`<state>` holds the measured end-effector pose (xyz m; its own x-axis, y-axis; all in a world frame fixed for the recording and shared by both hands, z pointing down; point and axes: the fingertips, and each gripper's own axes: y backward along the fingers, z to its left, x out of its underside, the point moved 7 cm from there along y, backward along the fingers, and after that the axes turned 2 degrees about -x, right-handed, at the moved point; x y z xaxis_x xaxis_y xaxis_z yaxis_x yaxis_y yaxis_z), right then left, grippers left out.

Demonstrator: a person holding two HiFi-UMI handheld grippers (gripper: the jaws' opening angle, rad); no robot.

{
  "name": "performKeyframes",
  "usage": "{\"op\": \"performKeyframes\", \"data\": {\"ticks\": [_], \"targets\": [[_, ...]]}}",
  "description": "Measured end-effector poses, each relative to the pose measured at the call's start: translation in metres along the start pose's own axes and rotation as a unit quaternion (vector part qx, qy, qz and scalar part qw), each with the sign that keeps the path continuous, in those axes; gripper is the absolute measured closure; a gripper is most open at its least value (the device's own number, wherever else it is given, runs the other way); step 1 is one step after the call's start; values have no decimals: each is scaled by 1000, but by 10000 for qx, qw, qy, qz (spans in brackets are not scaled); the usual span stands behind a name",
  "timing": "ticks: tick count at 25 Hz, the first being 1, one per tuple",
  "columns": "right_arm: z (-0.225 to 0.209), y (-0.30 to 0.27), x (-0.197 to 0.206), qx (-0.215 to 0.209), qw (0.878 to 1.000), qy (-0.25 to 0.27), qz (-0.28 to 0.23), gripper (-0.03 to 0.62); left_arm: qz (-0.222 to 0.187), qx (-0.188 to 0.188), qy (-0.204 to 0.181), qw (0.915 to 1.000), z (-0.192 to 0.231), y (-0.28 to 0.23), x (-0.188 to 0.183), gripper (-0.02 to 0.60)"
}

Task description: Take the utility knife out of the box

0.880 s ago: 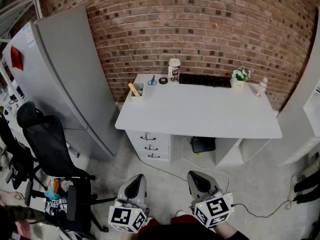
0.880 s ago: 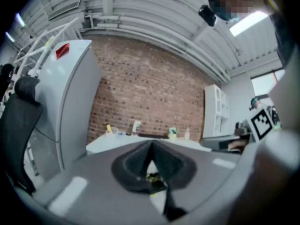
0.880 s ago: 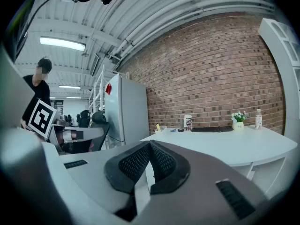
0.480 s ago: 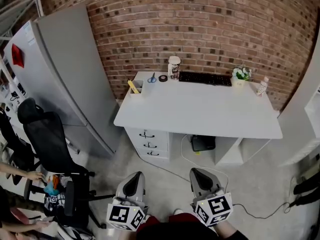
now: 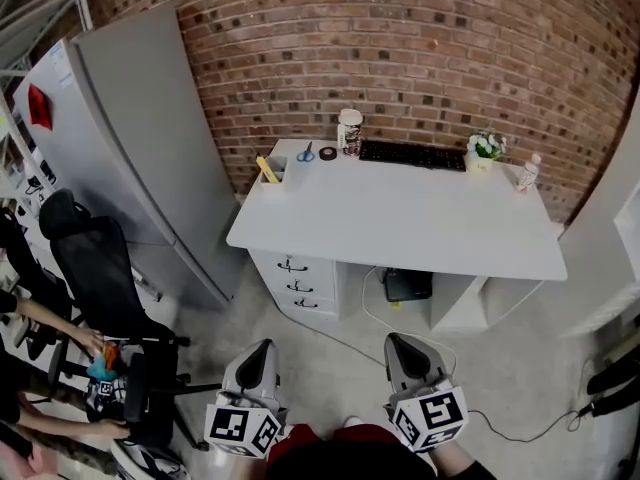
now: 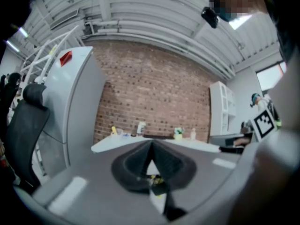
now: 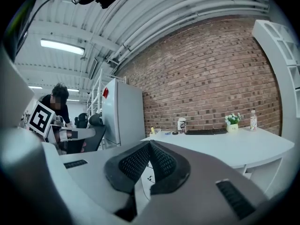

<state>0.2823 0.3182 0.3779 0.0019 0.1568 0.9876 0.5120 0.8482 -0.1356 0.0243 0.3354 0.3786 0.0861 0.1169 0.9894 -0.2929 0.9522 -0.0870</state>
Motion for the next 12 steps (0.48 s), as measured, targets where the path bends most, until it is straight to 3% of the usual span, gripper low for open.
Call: {"op": "performKeyframes", "data": {"ticks": [12], "targets": [[-22, 3, 0, 15, 9999, -95, -78, 586, -142, -331, -73, 9993, 0, 5, -6, 578]]}}
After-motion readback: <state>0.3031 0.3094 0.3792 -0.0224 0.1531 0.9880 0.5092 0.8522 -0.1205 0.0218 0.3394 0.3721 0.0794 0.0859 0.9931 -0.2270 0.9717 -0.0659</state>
